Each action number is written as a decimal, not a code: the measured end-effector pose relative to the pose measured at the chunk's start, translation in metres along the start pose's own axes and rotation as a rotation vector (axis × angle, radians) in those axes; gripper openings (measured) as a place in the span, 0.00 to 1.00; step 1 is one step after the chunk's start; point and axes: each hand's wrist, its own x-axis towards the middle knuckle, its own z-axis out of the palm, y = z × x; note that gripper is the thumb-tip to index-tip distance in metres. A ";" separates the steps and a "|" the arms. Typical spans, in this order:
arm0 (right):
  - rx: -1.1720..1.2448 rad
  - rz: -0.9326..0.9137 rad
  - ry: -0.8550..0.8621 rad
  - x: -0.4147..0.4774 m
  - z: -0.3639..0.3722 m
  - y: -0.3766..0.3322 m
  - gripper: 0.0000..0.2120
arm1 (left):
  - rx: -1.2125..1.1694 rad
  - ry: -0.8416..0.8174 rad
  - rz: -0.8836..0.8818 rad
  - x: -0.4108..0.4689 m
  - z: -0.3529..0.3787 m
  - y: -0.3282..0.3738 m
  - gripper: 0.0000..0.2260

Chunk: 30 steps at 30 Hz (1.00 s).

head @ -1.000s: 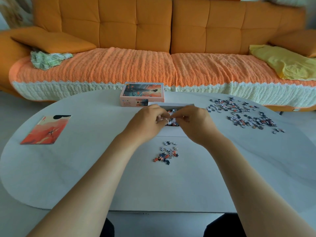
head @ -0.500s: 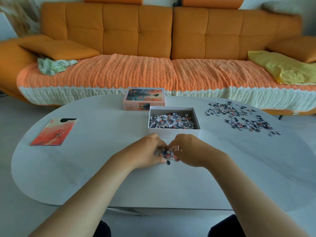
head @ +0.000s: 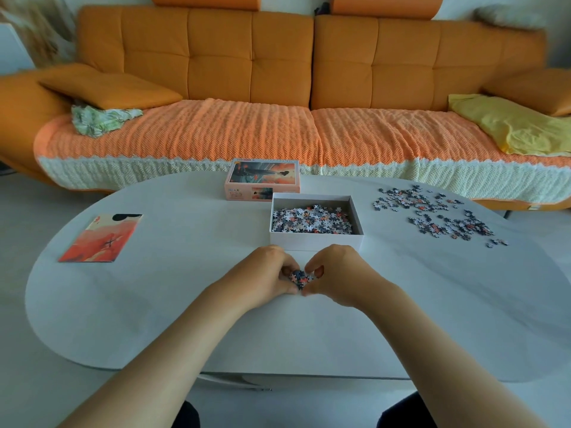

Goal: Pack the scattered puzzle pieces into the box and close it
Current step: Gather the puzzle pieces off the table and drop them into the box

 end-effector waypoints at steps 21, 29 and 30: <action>0.117 -0.085 -0.021 0.006 -0.007 0.000 0.02 | -0.282 0.110 -0.074 0.006 -0.003 -0.004 0.08; 0.124 -0.172 0.361 0.027 -0.029 0.010 0.02 | -0.264 0.342 -0.017 0.034 -0.028 0.007 0.06; 0.116 -0.166 0.417 0.030 -0.031 0.010 0.03 | -0.233 0.391 -0.015 0.040 -0.029 0.007 0.05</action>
